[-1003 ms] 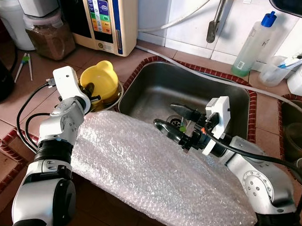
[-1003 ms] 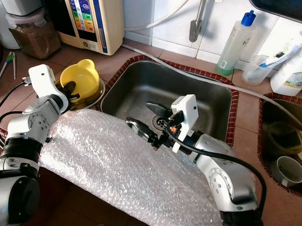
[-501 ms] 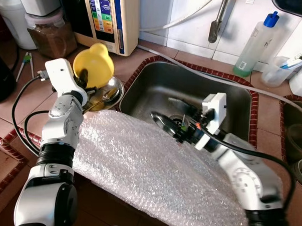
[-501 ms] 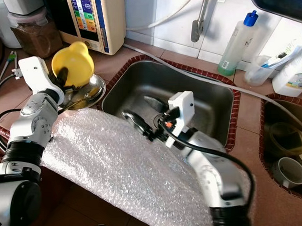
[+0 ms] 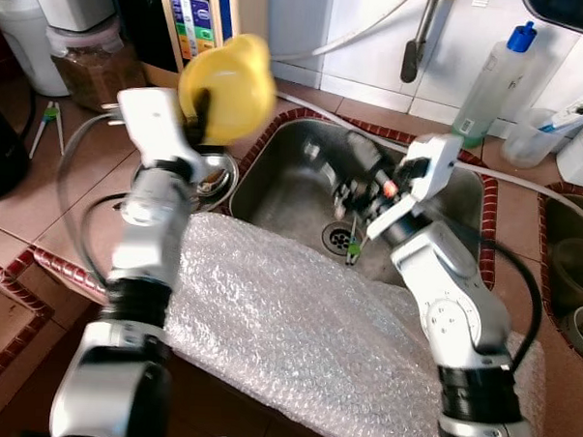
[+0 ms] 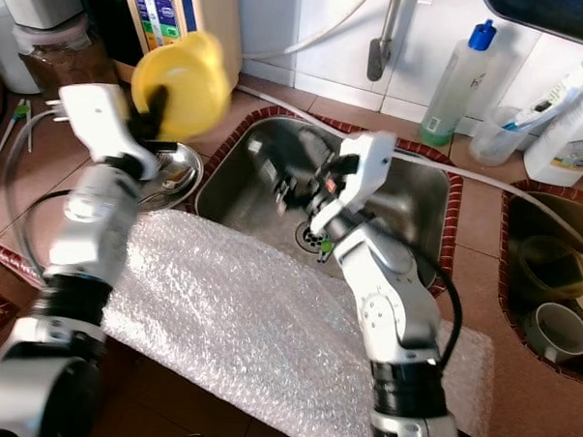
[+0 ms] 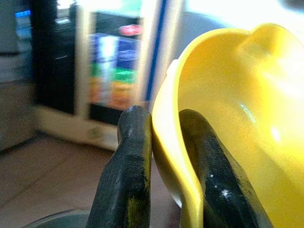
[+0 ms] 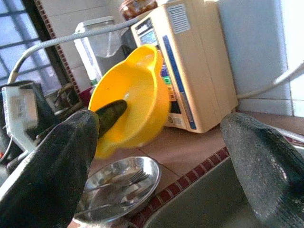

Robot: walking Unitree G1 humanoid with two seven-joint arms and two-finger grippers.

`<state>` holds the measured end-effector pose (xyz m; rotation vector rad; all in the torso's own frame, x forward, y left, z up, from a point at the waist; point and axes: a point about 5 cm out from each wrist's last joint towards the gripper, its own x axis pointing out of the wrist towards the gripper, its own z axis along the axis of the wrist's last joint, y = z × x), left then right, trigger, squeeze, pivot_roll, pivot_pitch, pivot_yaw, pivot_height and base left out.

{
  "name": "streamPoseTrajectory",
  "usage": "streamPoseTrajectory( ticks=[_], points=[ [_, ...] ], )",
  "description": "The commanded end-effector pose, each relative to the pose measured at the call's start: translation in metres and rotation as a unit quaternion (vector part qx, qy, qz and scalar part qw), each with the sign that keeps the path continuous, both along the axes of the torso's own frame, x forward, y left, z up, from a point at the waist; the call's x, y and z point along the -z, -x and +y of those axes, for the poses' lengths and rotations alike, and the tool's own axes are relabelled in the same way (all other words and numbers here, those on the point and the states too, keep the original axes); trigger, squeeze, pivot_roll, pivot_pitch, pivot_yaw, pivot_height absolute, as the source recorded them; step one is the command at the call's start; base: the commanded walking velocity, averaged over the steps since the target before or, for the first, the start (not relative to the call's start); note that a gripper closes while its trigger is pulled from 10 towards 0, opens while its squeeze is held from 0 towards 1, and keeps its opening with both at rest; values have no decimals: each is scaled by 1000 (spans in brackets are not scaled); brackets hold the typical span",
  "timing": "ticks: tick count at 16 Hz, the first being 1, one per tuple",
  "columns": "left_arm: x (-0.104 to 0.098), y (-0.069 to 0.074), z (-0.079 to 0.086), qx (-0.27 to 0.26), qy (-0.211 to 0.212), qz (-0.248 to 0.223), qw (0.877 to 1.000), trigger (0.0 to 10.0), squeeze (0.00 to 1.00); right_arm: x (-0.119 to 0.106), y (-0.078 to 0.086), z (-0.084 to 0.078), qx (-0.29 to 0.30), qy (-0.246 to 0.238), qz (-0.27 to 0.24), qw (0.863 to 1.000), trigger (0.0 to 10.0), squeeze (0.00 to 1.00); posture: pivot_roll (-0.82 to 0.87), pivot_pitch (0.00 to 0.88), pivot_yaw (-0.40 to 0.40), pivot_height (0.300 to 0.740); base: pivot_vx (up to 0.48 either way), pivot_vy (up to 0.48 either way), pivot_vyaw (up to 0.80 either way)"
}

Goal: Kitchen organization

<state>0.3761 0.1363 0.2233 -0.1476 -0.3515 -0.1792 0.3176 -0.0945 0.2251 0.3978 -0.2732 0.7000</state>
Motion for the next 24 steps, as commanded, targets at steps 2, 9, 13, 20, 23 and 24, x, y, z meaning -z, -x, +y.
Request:
streamPoseTrajectory(
  ticks=[2,9,13,20,23,24],
  points=[
    [0,9,-23,41,-23,-27,998,0,0,-4,-7,3,11,-26,13,1000,10000,0,-81,92,29,740,0,0,0],
    [2,24,-61,92,-22,-50,994,0,0,4,-30,4,90,3,78,993,0,0,-71,91,20,740,0,0,0],
    [2,25,-61,91,-18,-52,994,0,0,-8,-40,2,125,20,78,989,0,0,-73,87,17,740,0,0,0],
    [3,27,-65,94,-24,-53,994,0,0,4,-51,0,141,-19,179,974,0,0,-74,83,18,740,0,0,0],
    [5,27,-64,91,-28,-52,994,0,0,9,-51,-1,135,4,188,973,0,0,-71,82,14,740,0,0,0],
    [5,27,-63,90,-30,-52,994,0,0,10,-51,0,132,5,192,972,0,0,-70,82,14,740,0,0,0]
  ],
)
